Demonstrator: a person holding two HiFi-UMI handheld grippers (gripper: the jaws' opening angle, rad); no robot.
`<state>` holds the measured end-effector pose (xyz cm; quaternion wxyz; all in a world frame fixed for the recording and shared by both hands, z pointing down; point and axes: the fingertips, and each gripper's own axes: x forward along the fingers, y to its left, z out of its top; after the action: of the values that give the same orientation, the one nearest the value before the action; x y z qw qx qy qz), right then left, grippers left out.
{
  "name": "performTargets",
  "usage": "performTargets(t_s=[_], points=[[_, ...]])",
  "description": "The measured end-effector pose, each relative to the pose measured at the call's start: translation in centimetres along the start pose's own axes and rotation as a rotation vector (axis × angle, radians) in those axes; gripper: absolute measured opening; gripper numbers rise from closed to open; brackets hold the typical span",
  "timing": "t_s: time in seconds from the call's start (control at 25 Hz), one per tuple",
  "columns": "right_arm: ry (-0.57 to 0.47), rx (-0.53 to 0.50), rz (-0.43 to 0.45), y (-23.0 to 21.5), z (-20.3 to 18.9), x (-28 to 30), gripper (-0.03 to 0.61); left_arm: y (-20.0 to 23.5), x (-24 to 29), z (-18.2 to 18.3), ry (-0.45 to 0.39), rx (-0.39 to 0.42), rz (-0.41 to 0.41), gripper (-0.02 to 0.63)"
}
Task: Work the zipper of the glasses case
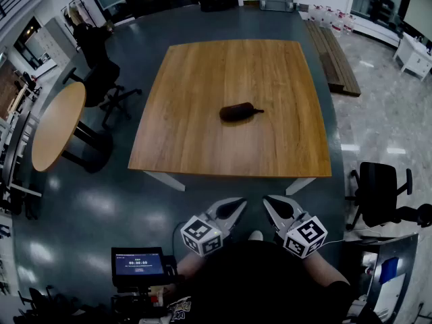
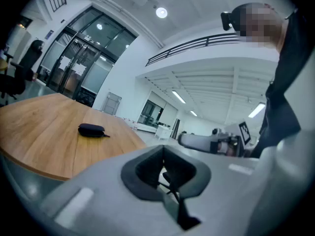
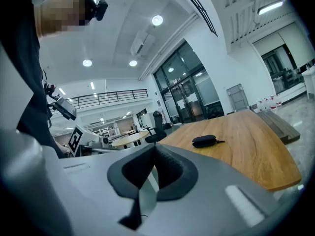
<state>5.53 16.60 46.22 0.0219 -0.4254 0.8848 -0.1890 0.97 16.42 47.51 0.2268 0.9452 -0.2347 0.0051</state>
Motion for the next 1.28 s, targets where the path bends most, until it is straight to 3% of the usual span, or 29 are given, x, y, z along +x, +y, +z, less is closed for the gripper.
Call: performTargets(t_s=[0.8, 0.92, 1.12, 1.28], points=[[-0.022, -0.017, 0.037, -1.1, 0.5, -0.3, 0.012, 0.4, 1.7, -0.3, 0.020, -0.028, 0.011, 0.002], [-0.020, -0.014, 0.033, -1.9, 0.4, -0.4, 0.088, 0.7, 1.9, -0.3, 0.024, -0.034, 0.025, 0.002], [0.020, -0.022, -0.032, -4.7, -0.7, 1.1, 0.120, 3.4, 1.2, 0.2, 0.030, -0.061, 0.079, 0.002], [0.094, -0.139, -0.076, -7.3, -1.1, 4.7, 0.140, 7.0, 0.7, 1.3, 0.024, -0.094, 0.113, 0.002]])
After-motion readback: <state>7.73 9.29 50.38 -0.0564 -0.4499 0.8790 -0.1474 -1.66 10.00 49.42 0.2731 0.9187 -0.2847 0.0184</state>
